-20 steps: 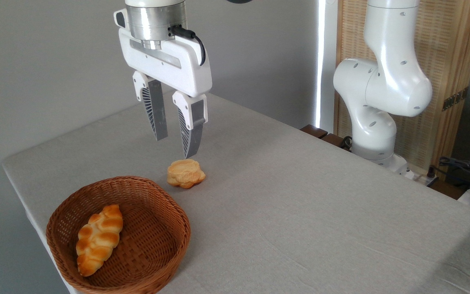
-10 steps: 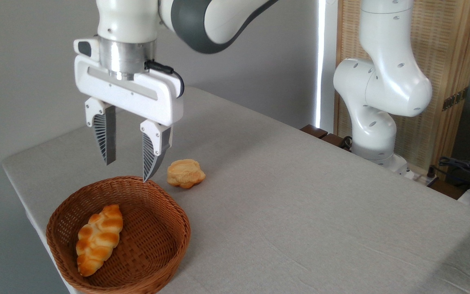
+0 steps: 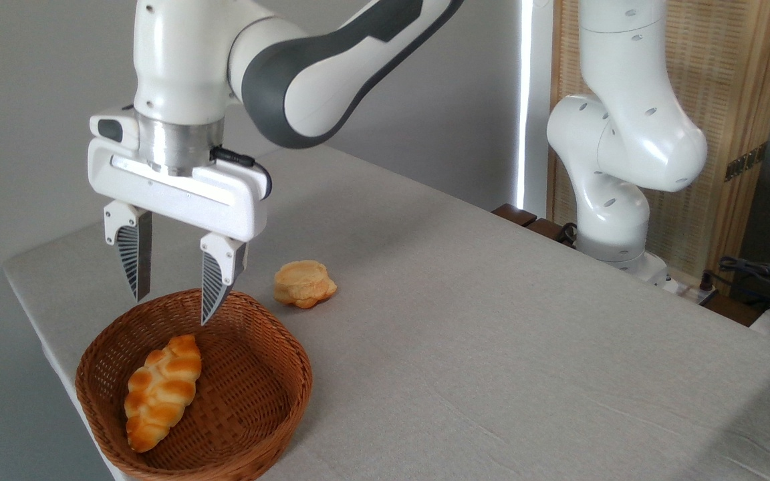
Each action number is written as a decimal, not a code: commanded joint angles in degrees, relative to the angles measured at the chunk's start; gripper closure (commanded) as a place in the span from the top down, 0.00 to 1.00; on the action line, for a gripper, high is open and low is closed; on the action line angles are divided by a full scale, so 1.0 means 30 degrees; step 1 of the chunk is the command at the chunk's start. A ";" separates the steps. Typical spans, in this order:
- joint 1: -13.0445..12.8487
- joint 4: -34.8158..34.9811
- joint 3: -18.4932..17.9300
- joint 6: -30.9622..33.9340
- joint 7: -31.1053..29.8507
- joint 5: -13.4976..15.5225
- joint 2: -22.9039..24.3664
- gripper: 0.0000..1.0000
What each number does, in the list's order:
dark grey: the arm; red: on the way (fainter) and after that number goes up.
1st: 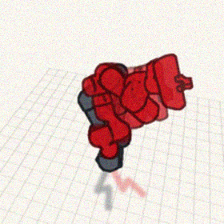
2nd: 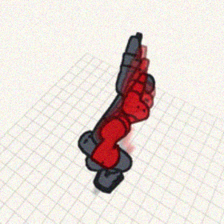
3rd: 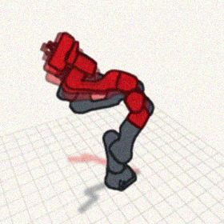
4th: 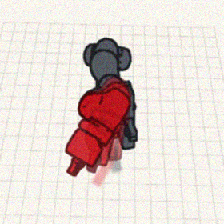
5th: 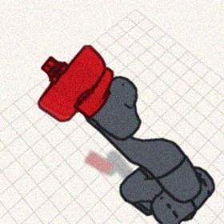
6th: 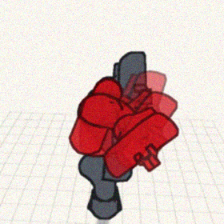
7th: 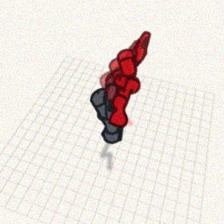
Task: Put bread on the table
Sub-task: 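Lower the gripper into the basket and close it on the braided roll, then lift the braided roll out of the basket and carry it beside the bun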
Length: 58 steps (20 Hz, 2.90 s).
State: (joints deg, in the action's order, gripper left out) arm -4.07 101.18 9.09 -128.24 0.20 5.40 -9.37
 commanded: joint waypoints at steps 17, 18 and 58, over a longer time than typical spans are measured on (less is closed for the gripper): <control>-0.0958 -0.1352 0.0164 -0.2958 -0.3933 -0.6166 -0.4083 1.00; -0.0958 -0.1558 0.0164 -0.2958 -0.3934 -0.6166 -0.4201 1.00; -0.1280 0.3035 -0.0100 0.3104 0.1360 -0.5232 0.3938 0.40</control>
State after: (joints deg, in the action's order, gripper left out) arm -7.88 104.36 9.35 -121.02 -2.45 -13.79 -3.71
